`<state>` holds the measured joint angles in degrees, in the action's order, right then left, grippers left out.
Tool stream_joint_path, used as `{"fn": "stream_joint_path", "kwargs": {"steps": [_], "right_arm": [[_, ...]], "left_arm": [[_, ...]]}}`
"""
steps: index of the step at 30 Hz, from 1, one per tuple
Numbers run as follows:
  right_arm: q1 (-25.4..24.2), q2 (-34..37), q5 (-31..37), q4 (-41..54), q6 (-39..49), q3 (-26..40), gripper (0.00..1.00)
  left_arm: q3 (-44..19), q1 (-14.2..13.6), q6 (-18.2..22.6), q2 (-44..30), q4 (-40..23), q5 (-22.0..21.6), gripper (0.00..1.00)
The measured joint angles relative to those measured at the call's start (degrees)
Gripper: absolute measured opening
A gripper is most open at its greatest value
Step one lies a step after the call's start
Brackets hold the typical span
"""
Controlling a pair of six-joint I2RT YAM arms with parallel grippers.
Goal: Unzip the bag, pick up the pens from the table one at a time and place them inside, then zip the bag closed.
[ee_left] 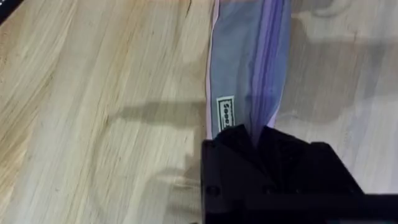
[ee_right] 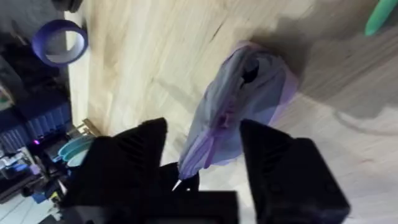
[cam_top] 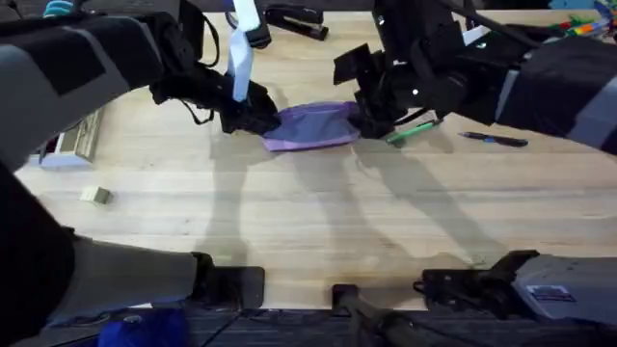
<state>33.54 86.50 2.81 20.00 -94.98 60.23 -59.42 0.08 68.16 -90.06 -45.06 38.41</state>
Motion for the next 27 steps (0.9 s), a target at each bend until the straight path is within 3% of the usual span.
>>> {"fn": "stream_joint_path", "kwargs": {"steps": [4,9,15,27], "right_arm": [[0.0,0.0,0.0,-0.1,-0.8,0.0,0.520],[0.0,0.0,0.0,0.2,-1.1,0.0,0.387],[0.0,0.0,0.1,0.9,-1.2,0.0,0.070],[0.0,0.0,0.2,0.8,-1.2,0.0,0.033]], "left_arm": [[0.0,0.0,0.0,0.0,-0.1,0.1,0.042],[0.0,0.0,0.0,0.0,-0.1,0.1,0.042],[0.0,0.1,0.0,0.0,0.1,0.1,0.042],[0.0,0.1,0.0,0.0,0.1,0.1,0.042]]}}
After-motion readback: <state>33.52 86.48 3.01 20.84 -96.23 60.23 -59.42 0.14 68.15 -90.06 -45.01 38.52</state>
